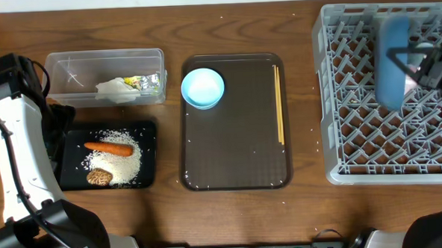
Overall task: Sort waste into correct bins and load items into the dishwasher rack
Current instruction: 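Carry the blue plate with the right gripper over the rack, then lower the blue plate upright into the rack slots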
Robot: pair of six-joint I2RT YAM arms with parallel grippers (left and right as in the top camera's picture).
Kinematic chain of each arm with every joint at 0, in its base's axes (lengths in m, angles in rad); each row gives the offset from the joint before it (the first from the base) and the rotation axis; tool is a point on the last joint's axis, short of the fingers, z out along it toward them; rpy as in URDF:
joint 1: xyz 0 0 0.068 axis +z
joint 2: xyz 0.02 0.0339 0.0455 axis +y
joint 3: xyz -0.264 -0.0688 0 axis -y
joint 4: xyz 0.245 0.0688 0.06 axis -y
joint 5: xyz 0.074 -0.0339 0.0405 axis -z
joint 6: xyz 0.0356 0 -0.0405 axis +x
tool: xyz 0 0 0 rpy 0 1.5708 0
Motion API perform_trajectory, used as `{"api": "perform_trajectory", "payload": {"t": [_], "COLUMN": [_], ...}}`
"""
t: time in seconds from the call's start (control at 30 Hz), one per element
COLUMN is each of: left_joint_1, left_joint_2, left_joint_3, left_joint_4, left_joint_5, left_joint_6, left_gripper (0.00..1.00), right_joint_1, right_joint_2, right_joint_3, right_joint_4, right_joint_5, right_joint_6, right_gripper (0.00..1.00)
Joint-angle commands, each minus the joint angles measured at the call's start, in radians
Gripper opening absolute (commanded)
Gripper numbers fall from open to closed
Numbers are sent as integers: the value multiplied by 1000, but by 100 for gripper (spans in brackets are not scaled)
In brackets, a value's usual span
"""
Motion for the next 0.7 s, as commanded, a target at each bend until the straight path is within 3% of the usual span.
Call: {"api": "perform_trajectory", "payload": {"t": [0.0, 0.33, 0.67], "left_joint_1": [4, 4, 4], "left_joint_2": [-3, -3, -3], "left_joint_3": [2, 2, 2], "left_joint_4": [-6, -6, -6], "left_joint_5": [-2, -2, -2], "left_joint_6": [-13, -13, -13], "left_gripper": [98, 98, 98], "right_joint_1": [-9, -56, -202], "right_joint_2": [2, 0, 0], "right_joint_3": [-77, -172, -172], "right_joint_4": [11, -53, -161], "right_joint_5": [-190, -220, -57], "right_joint_6": [-63, -63, -84], "right_gripper": [1, 1, 1]}}
